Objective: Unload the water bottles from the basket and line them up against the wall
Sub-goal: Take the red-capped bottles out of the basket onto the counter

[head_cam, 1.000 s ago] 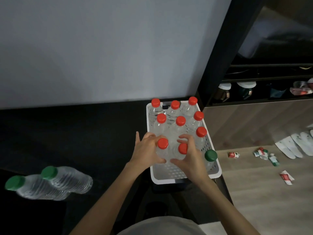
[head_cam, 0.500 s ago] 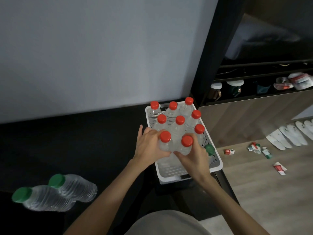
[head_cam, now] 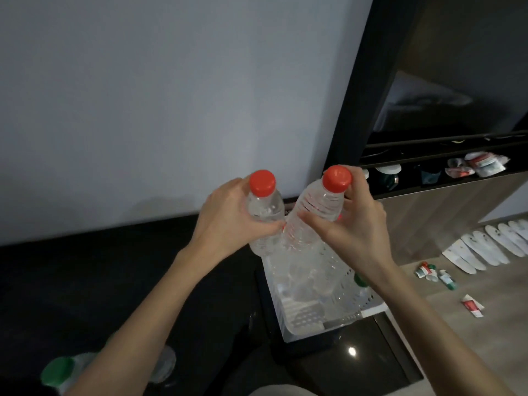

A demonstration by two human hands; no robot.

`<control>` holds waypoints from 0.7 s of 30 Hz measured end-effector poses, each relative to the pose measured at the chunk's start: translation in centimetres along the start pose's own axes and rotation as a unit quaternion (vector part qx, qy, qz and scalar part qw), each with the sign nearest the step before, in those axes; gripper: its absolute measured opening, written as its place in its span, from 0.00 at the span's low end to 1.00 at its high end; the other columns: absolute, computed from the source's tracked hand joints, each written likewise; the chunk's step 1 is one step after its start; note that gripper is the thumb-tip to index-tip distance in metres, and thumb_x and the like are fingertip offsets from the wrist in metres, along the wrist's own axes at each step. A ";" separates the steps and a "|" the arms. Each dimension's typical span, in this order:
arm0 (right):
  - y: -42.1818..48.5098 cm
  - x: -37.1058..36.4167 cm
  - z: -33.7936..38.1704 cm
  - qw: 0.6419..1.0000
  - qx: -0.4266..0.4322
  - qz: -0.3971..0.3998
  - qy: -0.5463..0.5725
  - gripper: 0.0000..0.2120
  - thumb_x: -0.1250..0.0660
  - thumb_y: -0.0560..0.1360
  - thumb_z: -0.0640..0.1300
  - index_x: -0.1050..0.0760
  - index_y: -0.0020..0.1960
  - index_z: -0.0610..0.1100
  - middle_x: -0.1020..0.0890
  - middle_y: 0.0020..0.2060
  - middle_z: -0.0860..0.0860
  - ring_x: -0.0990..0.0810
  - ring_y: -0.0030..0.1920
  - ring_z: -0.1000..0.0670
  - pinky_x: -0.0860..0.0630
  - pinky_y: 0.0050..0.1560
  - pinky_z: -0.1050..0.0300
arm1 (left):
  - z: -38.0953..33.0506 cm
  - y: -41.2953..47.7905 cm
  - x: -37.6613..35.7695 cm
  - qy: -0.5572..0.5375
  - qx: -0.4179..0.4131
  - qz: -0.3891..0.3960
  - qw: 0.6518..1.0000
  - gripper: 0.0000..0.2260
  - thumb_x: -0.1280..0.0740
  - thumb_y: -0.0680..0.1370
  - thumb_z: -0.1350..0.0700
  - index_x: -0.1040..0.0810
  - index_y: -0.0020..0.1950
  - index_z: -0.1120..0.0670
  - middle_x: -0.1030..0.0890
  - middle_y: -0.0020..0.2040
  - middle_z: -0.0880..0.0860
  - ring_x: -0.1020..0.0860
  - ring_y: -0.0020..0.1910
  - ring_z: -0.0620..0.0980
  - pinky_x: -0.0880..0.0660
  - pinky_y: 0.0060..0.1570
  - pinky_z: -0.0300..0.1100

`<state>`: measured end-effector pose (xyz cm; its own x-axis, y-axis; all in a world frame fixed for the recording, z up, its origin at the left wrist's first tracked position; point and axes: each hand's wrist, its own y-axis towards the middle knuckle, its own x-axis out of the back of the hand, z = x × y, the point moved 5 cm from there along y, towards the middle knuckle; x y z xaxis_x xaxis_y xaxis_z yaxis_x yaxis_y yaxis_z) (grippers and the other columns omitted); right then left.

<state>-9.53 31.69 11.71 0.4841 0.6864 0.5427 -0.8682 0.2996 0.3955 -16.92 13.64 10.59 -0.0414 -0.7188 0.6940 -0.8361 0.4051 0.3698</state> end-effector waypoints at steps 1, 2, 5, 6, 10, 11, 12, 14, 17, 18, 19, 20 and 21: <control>0.4 -0.6 0.4 1.000 0.000 0.004 0.012 0.26 0.23 0.64 0.52 0.33 0.56 0.56 0.19 0.41 0.60 0.18 0.43 0.57 0.20 0.49 0.48 | 0.9 0.2 1.0 -0.001 0.005 -0.002 1.000 0.24 0.27 0.62 0.36 0.22 0.53 0.47 0.18 0.46 0.45 0.20 0.45 0.44 0.21 0.46 0.48; 0.7 -1.4 0.8 1.000 0.000 0.011 0.018 0.26 0.23 0.64 0.51 0.33 0.55 0.56 0.19 0.40 0.60 0.18 0.43 0.57 0.20 0.48 0.48 | 1.9 0.3 1.9 -0.005 0.014 -0.005 1.000 0.24 0.25 0.62 0.38 0.22 0.54 0.46 0.18 0.47 0.44 0.20 0.46 0.43 0.21 0.47 0.47; 1.0 -4.8 1.9 0.999 0.008 0.047 0.024 0.25 0.22 0.64 0.50 0.33 0.54 0.54 0.19 0.39 0.58 0.19 0.40 0.57 0.20 0.43 0.51 | 5.5 -0.3 3.9 -0.033 0.038 -0.006 0.999 0.24 0.22 0.62 0.44 0.23 0.55 0.44 0.17 0.48 0.43 0.19 0.47 0.40 0.20 0.49 0.46; 1.0 -6.2 2.0 0.997 0.016 0.064 0.030 0.25 0.22 0.64 0.49 0.33 0.54 0.53 0.20 0.39 0.58 0.19 0.39 0.56 0.20 0.42 0.51 | 6.8 -0.6 4.3 -0.038 0.045 -0.003 0.998 0.24 0.21 0.62 0.45 0.23 0.56 0.43 0.18 0.48 0.42 0.19 0.47 0.39 0.20 0.50 0.45; 0.5 -12.4 1.1 0.989 0.012 0.135 0.057 0.25 0.22 0.63 0.48 0.33 0.54 0.53 0.20 0.40 0.57 0.20 0.42 0.55 0.21 0.43 0.48 | 12.1 -2.4 5.1 -0.043 0.089 0.017 0.995 0.25 0.20 0.62 0.47 0.23 0.56 0.44 0.18 0.49 0.42 0.20 0.48 0.38 0.20 0.51 0.44; 0.2 -13.9 0.7 0.987 0.007 0.150 0.061 0.26 0.22 0.63 0.47 0.33 0.54 0.53 0.21 0.40 0.57 0.20 0.42 0.57 0.22 0.44 0.51 | 13.5 -3.0 5.0 -0.039 0.100 0.025 0.994 0.25 0.20 0.62 0.48 0.22 0.56 0.45 0.18 0.49 0.42 0.20 0.48 0.38 0.20 0.51 0.44; -0.1 -15.4 0.3 0.984 0.003 0.166 0.068 0.26 0.21 0.63 0.45 0.32 0.54 0.52 0.21 0.40 0.58 0.21 0.42 0.59 0.22 0.43 0.55 | 14.8 -3.5 4.7 -0.033 0.110 0.032 0.993 0.25 0.19 0.61 0.49 0.22 0.56 0.46 0.17 0.49 0.43 0.20 0.48 0.38 0.20 0.52 0.44; -1.0 -18.2 -0.5 0.976 -0.010 0.203 0.080 0.27 0.21 0.63 0.42 0.32 0.56 0.50 0.21 0.41 0.59 0.21 0.42 0.61 0.24 0.42 0.62 | 17.4 -4.8 4.0 -0.017 0.133 0.050 0.990 0.26 0.19 0.60 0.49 0.21 0.55 0.46 0.18 0.49 0.43 0.20 0.49 0.38 0.21 0.53 0.44; -2.2 -22.2 -1.8 0.961 -0.027 0.262 0.078 0.30 0.22 0.64 0.41 0.35 0.59 0.52 0.22 0.43 0.58 0.21 0.43 0.60 0.23 0.45 0.63 | 21.1 -6.9 2.3 0.014 0.166 0.094 0.982 0.27 0.20 0.59 0.47 0.22 0.57 0.44 0.19 0.52 0.44 0.20 0.51 0.41 0.21 0.55 0.47; -2.6 -23.4 -2.3 0.958 -0.032 0.275 0.075 0.31 0.22 0.64 0.40 0.35 0.59 0.54 0.22 0.43 0.58 0.20 0.44 0.59 0.22 0.46 0.60 | 22.1 -7.5 1.8 0.017 0.177 0.105 0.978 0.27 0.20 0.59 0.46 0.22 0.57 0.43 0.19 0.52 0.45 0.20 0.51 0.42 0.21 0.55 0.48; -2.8 -24.4 -2.7 0.955 -0.038 0.286 0.071 0.31 0.22 0.65 0.40 0.36 0.59 0.55 0.22 0.44 0.58 0.20 0.45 0.58 0.22 0.47 0.59 | 23.0 -8.1 1.5 0.016 0.188 0.111 0.976 0.27 0.20 0.59 0.46 0.22 0.57 0.43 0.19 0.52 0.45 0.20 0.51 0.43 0.21 0.55 0.48; -3.0 -25.3 -3.0 0.951 -0.045 0.297 0.069 0.32 0.22 0.65 0.39 0.37 0.59 0.56 0.22 0.44 0.58 0.20 0.45 0.59 0.22 0.48 0.59 | 23.7 -8.6 1.1 0.013 0.198 0.115 0.973 0.27 0.20 0.60 0.47 0.22 0.57 0.44 0.20 0.52 0.46 0.20 0.51 0.43 0.21 0.55 0.47; -3.2 -26.0 -3.4 0.948 -0.053 0.307 0.068 0.32 0.22 0.65 0.38 0.37 0.59 0.56 0.22 0.45 0.58 0.20 0.46 0.59 0.22 0.49 0.59 | 24.4 -9.0 0.9 0.011 0.206 0.117 0.971 0.27 0.20 0.60 0.48 0.22 0.57 0.44 0.20 0.52 0.46 0.21 0.51 0.43 0.21 0.55 0.47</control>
<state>-19.75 15.10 -6.17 -0.1273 0.8299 0.5432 -0.9914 -0.1236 -0.0434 -22.74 -4.40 -7.20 -0.2493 -0.6205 0.7435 -0.9534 0.2921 -0.0759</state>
